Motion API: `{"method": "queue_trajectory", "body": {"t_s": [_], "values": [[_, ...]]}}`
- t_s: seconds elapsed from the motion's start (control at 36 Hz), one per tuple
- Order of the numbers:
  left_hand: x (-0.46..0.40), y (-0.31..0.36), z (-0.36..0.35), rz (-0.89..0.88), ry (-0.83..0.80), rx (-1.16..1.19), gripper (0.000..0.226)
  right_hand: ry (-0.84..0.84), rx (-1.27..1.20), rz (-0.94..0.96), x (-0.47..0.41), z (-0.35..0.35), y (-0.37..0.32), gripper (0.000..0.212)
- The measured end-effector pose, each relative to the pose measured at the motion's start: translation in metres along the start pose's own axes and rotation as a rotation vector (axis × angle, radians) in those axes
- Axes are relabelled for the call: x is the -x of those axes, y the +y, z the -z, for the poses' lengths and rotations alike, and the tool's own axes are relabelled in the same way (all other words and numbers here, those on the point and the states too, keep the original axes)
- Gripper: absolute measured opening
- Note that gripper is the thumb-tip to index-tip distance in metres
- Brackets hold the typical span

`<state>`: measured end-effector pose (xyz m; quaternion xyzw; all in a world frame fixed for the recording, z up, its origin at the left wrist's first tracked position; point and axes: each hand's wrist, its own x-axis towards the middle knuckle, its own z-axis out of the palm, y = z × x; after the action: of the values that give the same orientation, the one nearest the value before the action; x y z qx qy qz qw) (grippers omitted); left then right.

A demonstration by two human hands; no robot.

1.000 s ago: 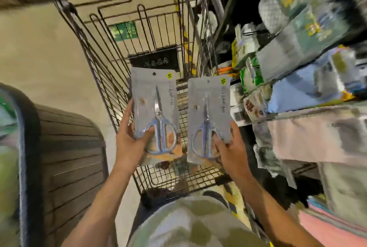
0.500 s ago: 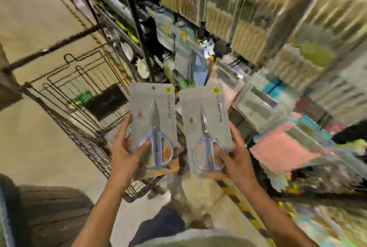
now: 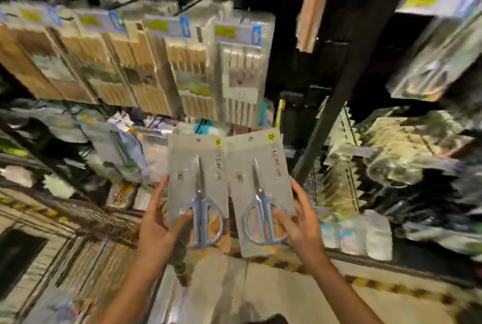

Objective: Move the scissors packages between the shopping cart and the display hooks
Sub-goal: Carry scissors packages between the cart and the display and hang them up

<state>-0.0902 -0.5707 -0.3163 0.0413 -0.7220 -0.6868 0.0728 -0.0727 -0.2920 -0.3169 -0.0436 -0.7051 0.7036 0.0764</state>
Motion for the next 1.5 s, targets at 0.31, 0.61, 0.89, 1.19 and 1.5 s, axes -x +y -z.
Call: {"method": "queue_trajectory", "body": {"t_s": [0.31, 0.61, 0.89, 1.19, 1.5], "values": [[0.025, 0.019, -0.081, 0.009, -0.275, 0.117, 0.087, 0.351, 0.153, 0.005, 0.088, 0.090, -0.031, 0.067], [0.066, 0.062, -0.187, -0.096, -0.489, 0.105, 0.089, 0.600, 0.100, 0.061, 0.148, 0.197, -0.067, 0.069], [0.109, 0.117, -0.295, -0.218, -0.514, 0.109, 0.090, 0.618, 0.049, 0.167, 0.158, 0.309, -0.105, 0.064], [0.138, 0.170, -0.381, -0.315, -0.410, 0.134, 0.089, 0.564, 0.057, 0.269, 0.129, 0.411, -0.138, 0.064], [0.107, 0.181, -0.385, -0.406, -0.284, 0.095, 0.086, 0.412, 0.028, 0.268, 0.064, 0.413, -0.142, 0.067]]}}
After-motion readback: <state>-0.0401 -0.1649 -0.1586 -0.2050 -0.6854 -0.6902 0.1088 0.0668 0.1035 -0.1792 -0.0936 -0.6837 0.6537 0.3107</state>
